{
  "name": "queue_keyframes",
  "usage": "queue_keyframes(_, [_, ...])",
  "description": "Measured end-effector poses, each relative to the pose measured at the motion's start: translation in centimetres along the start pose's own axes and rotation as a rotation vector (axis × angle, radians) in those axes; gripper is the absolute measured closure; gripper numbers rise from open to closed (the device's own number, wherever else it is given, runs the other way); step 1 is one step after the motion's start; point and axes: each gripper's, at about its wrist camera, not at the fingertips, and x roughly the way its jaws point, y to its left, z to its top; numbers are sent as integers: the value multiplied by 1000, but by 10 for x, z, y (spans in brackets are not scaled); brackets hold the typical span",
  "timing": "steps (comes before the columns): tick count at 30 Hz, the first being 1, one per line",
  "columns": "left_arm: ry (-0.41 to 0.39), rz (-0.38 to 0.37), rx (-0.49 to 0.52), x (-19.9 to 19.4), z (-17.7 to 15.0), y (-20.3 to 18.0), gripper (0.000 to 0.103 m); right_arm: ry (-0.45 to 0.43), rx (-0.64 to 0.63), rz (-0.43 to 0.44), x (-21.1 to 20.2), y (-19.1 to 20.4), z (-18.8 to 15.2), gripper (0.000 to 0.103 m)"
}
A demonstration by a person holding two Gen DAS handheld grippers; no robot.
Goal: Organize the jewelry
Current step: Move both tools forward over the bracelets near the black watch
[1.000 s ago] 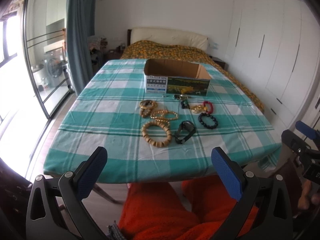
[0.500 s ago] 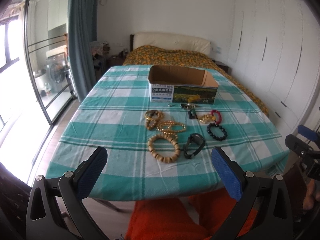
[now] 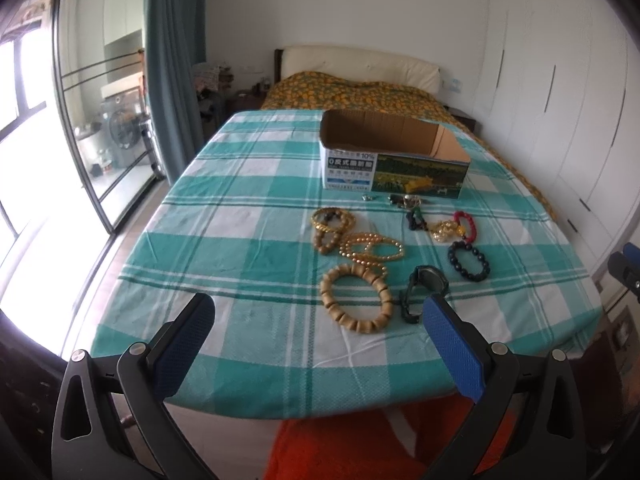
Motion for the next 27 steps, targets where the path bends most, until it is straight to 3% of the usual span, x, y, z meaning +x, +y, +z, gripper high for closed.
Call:
queue_keyframes(11, [119,-28,-46,56,6,13,0,85,46,-26,36,-25,-2,2])
queue_keyframes(27, [237,27,-49,123,-14,13,0,113,40,-24,106,-37,-36,2])
